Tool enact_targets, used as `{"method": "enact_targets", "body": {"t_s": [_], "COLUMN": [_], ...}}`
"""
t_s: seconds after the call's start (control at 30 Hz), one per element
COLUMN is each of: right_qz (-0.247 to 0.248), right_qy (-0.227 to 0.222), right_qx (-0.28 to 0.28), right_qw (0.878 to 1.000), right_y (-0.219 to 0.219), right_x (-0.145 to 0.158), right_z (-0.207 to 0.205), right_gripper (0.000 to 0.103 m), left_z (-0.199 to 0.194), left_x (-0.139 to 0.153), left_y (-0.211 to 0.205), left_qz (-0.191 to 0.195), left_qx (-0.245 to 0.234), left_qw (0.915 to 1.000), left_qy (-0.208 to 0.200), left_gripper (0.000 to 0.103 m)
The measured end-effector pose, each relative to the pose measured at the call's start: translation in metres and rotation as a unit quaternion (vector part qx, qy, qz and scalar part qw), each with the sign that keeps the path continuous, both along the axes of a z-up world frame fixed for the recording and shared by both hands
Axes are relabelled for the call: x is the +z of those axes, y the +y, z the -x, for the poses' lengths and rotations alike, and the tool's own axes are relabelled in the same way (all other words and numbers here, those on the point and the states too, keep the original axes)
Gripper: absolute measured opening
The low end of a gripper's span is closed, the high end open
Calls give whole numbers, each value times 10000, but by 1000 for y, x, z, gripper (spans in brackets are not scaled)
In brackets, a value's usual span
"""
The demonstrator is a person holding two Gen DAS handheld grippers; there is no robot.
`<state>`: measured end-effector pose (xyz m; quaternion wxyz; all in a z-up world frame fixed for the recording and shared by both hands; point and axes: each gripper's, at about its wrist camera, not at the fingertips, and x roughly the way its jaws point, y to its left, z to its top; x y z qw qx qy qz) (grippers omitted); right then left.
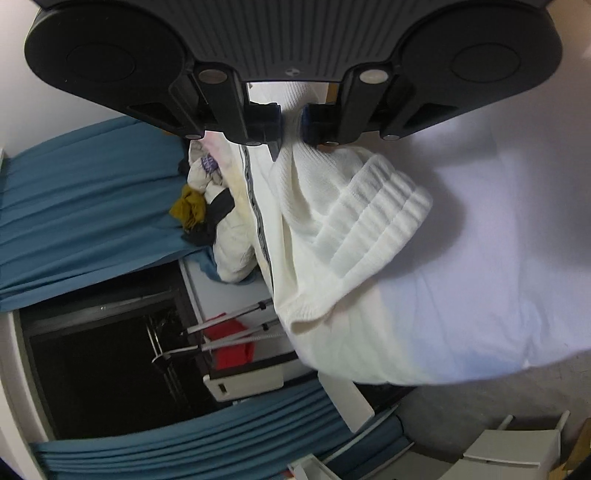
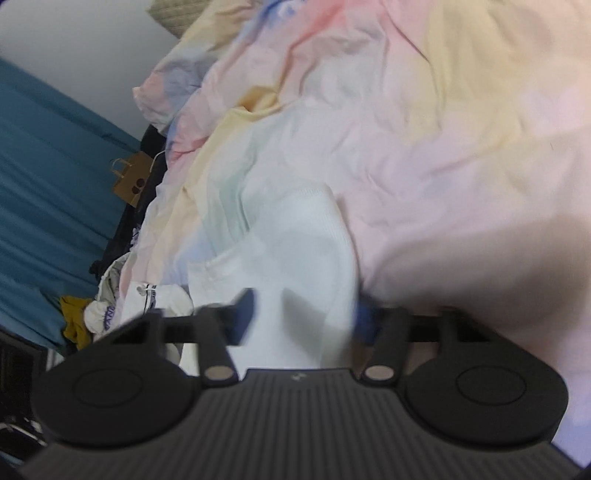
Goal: Fold clothes
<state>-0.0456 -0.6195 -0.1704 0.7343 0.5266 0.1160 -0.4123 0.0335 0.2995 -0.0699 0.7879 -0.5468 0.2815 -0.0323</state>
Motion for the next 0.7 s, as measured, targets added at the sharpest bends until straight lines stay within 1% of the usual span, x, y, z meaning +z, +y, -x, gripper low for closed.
{"method": "enact_targets", "body": {"t_s": [0.03, 0.07, 0.1, 0.2, 0.33, 0.37, 0.43, 0.53, 0.6, 0.7], "right_qz": [74, 156, 255, 759, 1527, 1636, 1773, 1663, 1734, 1882], "right_qy": [38, 18, -5, -92, -65, -51, -24, -28, -96, -234], "right_qx": [1, 6, -4, -131, -437, -462, -438, -368, -225, -20], "right_qw": [10000, 9999, 9997, 9970, 9873, 9854, 9832, 9854, 9846, 9819], "right_y": [0, 1, 2, 12, 25, 26, 26, 22, 20, 16], "right_x": [2, 4, 9, 28, 60, 65, 71, 76, 88, 113], "right_z": [3, 5, 7, 17, 28, 30, 32, 23, 5, -33], "right_gripper": [18, 10, 7, 6, 6, 6, 6, 6, 6, 6], "left_z": [3, 6, 8, 13, 21, 25, 32, 22, 9, -20], "left_x": [-1, -2, -3, -3, 2, 2, 6, 19, 31, 54], "left_y": [3, 6, 8, 9, 12, 13, 15, 15, 16, 18], "left_qz": [70, 140, 194, 198, 156, 161, 132, -22, -93, -350], "left_qx": [27, 55, 77, 97, 151, 169, 183, 46, -51, -129], "left_qw": [10000, 9999, 9998, 9998, 9998, 9997, 9997, 9999, 9999, 9992], "left_qy": [9, 19, 31, 28, -38, -65, -119, -112, -86, -142], "left_gripper": [10, 10, 10, 10, 10, 10, 10, 10, 10, 10]}}
